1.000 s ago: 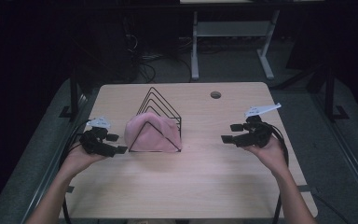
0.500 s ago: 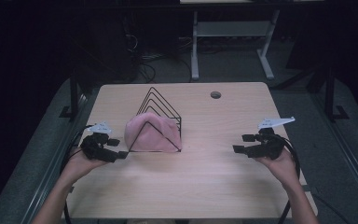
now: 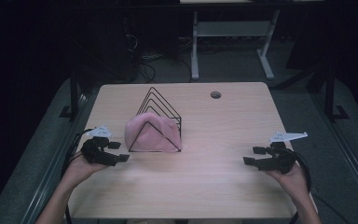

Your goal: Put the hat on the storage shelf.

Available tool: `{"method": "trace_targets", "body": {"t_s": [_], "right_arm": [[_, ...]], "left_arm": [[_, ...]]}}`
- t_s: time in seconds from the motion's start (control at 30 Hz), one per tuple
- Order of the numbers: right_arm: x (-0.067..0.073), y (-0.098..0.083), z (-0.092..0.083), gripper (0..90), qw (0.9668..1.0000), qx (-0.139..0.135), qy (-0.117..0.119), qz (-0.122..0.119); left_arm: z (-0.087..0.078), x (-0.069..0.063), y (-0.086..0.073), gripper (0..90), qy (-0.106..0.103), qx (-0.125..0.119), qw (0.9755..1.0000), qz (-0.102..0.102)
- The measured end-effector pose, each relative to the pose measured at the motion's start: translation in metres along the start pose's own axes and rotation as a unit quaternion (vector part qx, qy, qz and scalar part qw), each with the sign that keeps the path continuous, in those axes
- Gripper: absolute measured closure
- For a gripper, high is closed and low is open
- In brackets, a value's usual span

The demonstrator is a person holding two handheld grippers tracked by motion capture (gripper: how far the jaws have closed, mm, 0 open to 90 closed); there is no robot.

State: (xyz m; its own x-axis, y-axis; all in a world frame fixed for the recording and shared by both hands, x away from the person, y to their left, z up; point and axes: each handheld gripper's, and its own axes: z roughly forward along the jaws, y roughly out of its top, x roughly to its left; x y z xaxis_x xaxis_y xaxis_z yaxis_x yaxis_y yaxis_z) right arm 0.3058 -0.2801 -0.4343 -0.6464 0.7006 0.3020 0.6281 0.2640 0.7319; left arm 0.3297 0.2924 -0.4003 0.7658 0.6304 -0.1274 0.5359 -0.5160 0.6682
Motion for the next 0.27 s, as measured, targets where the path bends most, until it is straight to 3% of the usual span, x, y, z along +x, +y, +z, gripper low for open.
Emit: {"method": "trace_targets", "body": {"t_s": [0.2,0.27], "right_arm": [[0.009,-0.015,-0.005,24.2,0.9999,0.001,-0.012,-0.003],[0.016,-0.02,-0.009,24.1,0.9998,-0.015,-0.012,-0.007]], "left_arm": [[-0.002,-0.007,-0.014,28.3,-0.01,-0.042,0.9988,-0.024],[-0.002,-0.012,-0.02,28.0,-0.008,-0.058,0.9979,-0.029]]}}
